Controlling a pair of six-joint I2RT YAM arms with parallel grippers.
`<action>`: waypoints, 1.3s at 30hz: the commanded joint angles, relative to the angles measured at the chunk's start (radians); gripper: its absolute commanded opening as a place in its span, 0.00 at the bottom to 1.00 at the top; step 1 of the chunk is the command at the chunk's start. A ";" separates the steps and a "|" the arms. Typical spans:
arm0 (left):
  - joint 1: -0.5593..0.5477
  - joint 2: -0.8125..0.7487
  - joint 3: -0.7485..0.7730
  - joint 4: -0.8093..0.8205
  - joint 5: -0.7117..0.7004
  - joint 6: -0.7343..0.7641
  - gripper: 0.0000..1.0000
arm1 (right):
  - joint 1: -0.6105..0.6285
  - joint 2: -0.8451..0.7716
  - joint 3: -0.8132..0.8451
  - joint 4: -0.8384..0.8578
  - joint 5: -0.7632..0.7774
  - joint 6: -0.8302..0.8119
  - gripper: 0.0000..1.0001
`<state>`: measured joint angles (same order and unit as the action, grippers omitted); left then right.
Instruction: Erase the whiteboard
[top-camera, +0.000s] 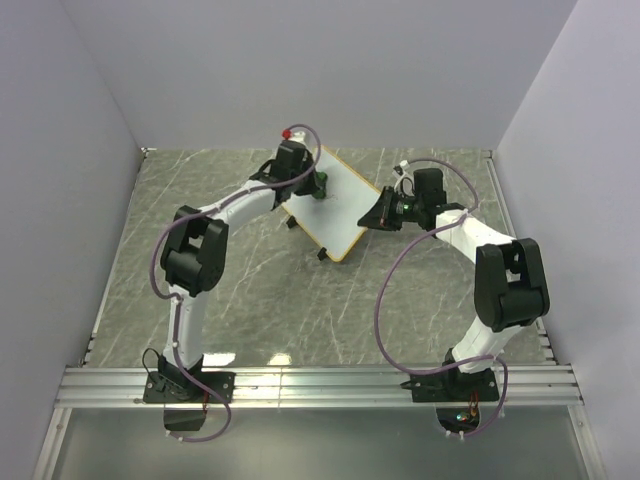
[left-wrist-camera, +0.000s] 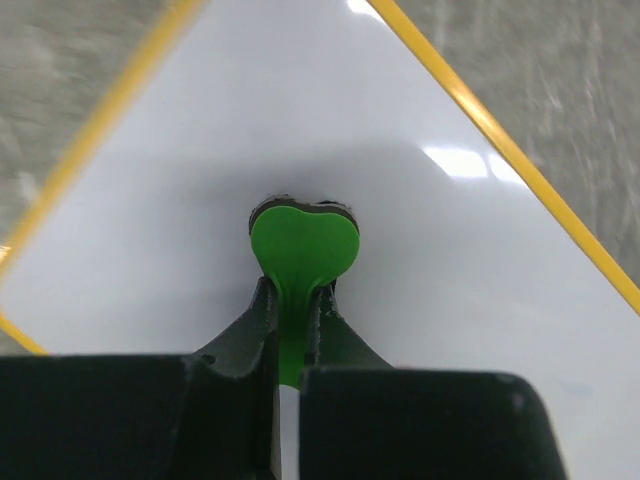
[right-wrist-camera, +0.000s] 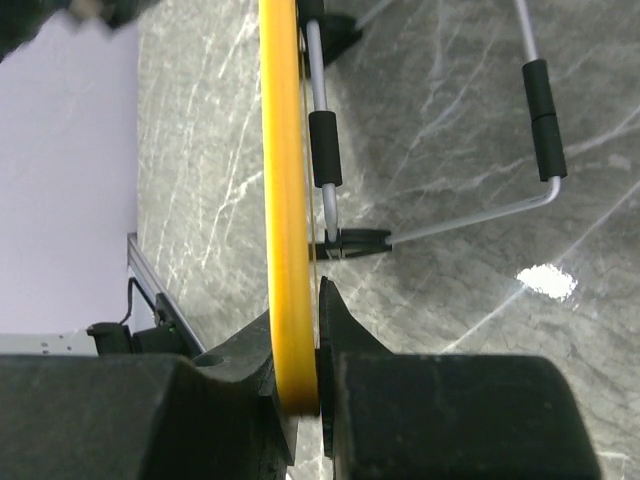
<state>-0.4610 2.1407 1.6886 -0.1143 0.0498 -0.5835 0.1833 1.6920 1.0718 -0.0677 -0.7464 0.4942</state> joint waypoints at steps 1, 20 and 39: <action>-0.177 -0.027 -0.062 -0.081 0.191 0.007 0.00 | 0.031 0.037 0.013 -0.066 0.041 -0.037 0.00; -0.032 0.062 0.106 -0.139 0.168 -0.009 0.00 | 0.031 -0.035 -0.033 -0.101 0.059 -0.065 0.00; 0.000 0.147 0.332 -0.260 0.271 0.068 0.00 | 0.051 0.008 0.013 -0.133 0.071 -0.069 0.00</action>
<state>-0.3843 2.3302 2.0571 -0.3328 0.2264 -0.5827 0.2066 1.6768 1.0626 -0.1009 -0.7181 0.4782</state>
